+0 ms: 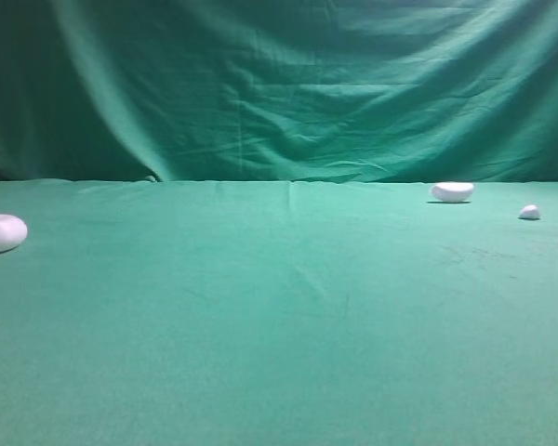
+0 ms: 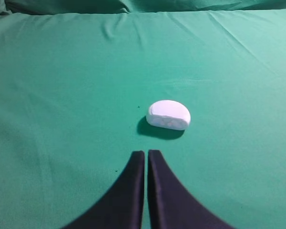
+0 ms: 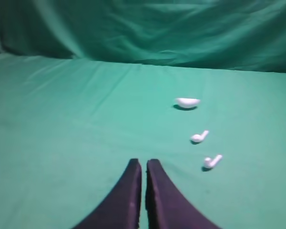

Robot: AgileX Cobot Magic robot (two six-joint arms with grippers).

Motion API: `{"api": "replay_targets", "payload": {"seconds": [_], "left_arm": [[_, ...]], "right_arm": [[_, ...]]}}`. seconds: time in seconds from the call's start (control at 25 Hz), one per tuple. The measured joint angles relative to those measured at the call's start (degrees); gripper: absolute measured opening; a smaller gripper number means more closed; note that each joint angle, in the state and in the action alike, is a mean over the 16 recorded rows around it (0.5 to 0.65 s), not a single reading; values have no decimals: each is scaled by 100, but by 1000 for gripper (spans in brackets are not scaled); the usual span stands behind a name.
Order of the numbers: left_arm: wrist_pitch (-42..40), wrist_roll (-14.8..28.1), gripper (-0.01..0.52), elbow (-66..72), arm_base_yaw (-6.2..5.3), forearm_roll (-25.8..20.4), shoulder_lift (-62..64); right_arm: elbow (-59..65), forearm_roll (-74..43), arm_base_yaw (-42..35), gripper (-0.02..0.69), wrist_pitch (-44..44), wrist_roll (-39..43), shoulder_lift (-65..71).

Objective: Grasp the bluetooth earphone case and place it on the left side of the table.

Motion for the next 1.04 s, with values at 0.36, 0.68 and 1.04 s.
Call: {"api": "replay_targets", "payload": {"seconds": [0.36,0.68,1.04], "left_arm": [[0,0,0,0,0,0,0],[0,0,0,0,0,0,0],[0,0,0,0,0,0,0]], "right_arm": [[890,122,-919,0,-18,27,-910],[966,134,-970,0,339,33,-1003],[966,134,-970,0,435,27,-1003]]}}
